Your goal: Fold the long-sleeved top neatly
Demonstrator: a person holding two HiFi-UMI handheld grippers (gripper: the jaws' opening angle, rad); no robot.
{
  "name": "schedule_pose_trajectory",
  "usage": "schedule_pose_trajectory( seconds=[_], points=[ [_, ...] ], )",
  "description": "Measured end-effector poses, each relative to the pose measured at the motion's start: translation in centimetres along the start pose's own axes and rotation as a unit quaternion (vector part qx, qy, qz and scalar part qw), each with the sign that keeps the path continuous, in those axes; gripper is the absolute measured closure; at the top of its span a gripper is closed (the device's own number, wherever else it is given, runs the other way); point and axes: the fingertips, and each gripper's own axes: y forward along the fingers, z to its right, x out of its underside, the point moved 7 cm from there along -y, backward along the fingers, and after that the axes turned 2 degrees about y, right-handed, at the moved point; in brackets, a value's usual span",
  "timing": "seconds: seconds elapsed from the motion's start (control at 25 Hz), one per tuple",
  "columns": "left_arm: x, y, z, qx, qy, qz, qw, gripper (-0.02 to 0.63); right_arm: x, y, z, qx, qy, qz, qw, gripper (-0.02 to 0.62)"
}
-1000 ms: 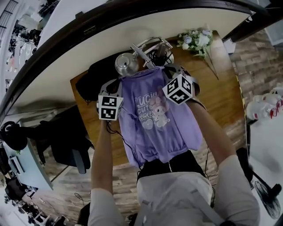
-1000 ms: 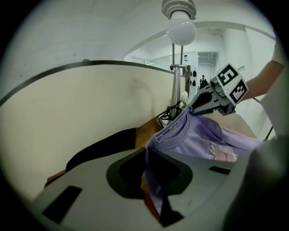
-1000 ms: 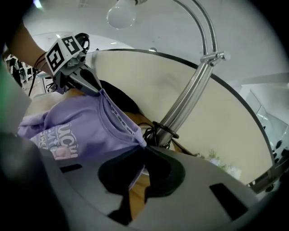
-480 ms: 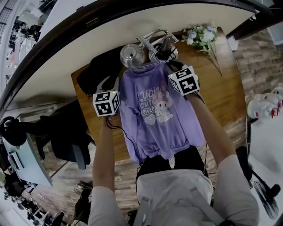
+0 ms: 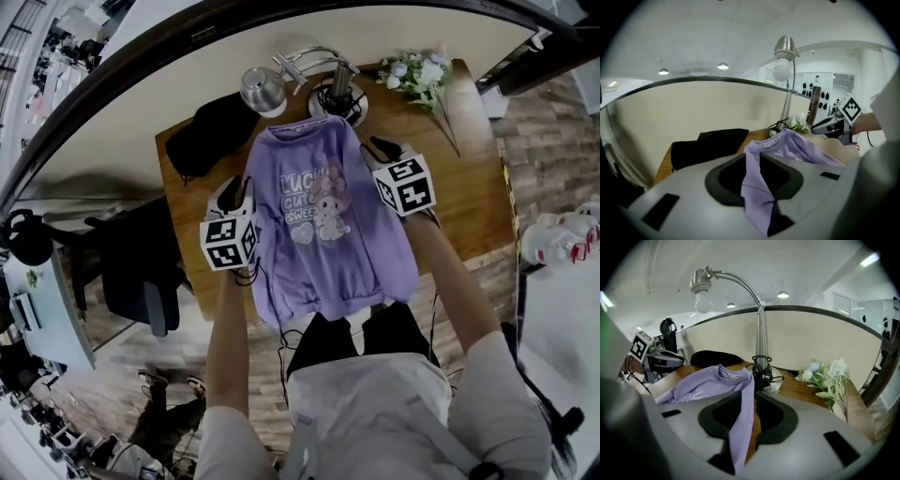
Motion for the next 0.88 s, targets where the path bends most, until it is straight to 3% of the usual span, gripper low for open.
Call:
schedule_pose_trajectory(
  seconds=[0.16, 0.52, 0.72, 0.88],
  points=[
    [1.0, -3.1, 4.6, -0.006, -0.006, 0.015, 0.9998, 0.506, 3.6, -4.2, -0.5, -0.027, -0.023, -0.001, 0.999, 0.492],
    [3.5, -6.8, 15.4, -0.005, -0.021, 0.022, 0.9995, 0.506, 16.5, -14.1, -3.1, -0.111, -0.106, -0.063, 0.986, 0.492],
    [4.8, -7.1, 20.2, 0.003, -0.037, 0.02, 0.9991, 0.511, 23.8, -17.9, -5.0, -0.174, -0.108, -0.114, 0.972, 0.491],
    [6.0, -7.1, 23.3, 0.007, -0.033, 0.015, 0.9993, 0.512, 28.6, -20.5, -5.9, -0.198, -0.076, -0.134, 0.968, 0.488]
  ],
)
